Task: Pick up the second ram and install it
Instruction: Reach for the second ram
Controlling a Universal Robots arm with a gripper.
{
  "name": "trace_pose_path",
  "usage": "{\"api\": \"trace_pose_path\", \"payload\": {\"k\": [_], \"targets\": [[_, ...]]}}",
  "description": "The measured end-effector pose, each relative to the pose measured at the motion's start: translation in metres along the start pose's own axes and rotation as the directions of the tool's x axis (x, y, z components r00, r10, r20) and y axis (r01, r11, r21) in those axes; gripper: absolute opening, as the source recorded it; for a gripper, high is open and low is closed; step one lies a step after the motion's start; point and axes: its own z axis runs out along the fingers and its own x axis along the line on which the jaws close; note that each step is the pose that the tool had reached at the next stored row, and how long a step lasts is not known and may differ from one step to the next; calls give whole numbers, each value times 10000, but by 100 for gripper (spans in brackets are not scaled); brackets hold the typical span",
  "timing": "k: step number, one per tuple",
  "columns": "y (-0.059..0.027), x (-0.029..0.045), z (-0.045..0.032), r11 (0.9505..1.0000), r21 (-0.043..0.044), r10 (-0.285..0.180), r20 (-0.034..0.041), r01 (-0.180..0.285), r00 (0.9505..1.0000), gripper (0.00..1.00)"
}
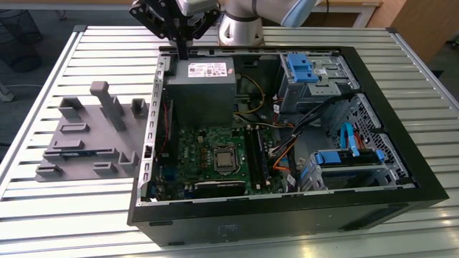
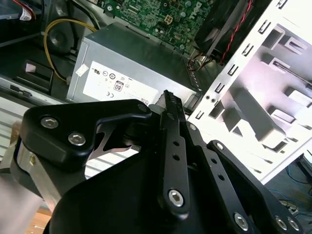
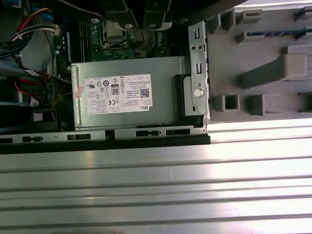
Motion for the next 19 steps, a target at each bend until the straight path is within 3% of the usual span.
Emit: {"api": "trace_pose_path", "payload": {"k": [19], "targets": [[-5,65,-2,10000,0,0,0,0,10000,11]]}}
